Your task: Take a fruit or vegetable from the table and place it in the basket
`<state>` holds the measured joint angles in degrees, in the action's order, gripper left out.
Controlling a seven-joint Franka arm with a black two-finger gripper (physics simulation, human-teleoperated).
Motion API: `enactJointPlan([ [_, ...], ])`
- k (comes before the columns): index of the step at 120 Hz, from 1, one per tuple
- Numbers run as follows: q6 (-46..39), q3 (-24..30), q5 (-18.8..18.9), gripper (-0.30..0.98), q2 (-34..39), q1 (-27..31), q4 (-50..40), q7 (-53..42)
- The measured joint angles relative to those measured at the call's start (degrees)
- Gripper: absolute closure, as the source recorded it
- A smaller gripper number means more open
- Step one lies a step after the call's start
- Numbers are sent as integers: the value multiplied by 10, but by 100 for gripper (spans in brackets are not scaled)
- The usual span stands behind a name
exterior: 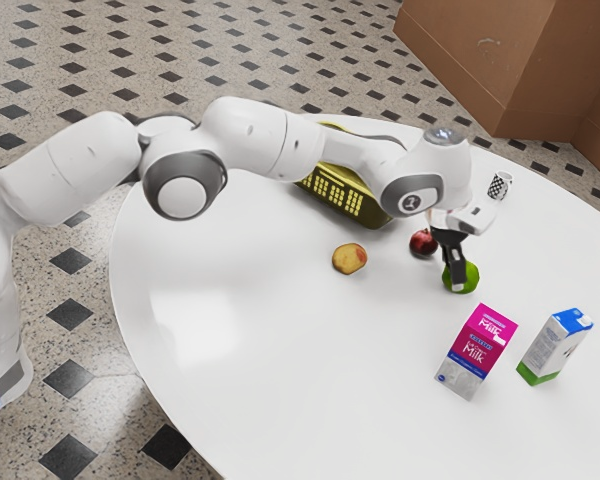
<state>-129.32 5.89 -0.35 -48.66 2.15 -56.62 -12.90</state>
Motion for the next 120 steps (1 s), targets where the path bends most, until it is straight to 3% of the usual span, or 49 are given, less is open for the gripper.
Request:
enactJointPlan([
  [56, -6, 1, 2, 4, -18, -2, 31, -2],
  [100, -13, -1, 8, 35, -22, -2, 31, 4],
  [120, 35, -5, 29, 42, -15, -2, 41, 12],
])
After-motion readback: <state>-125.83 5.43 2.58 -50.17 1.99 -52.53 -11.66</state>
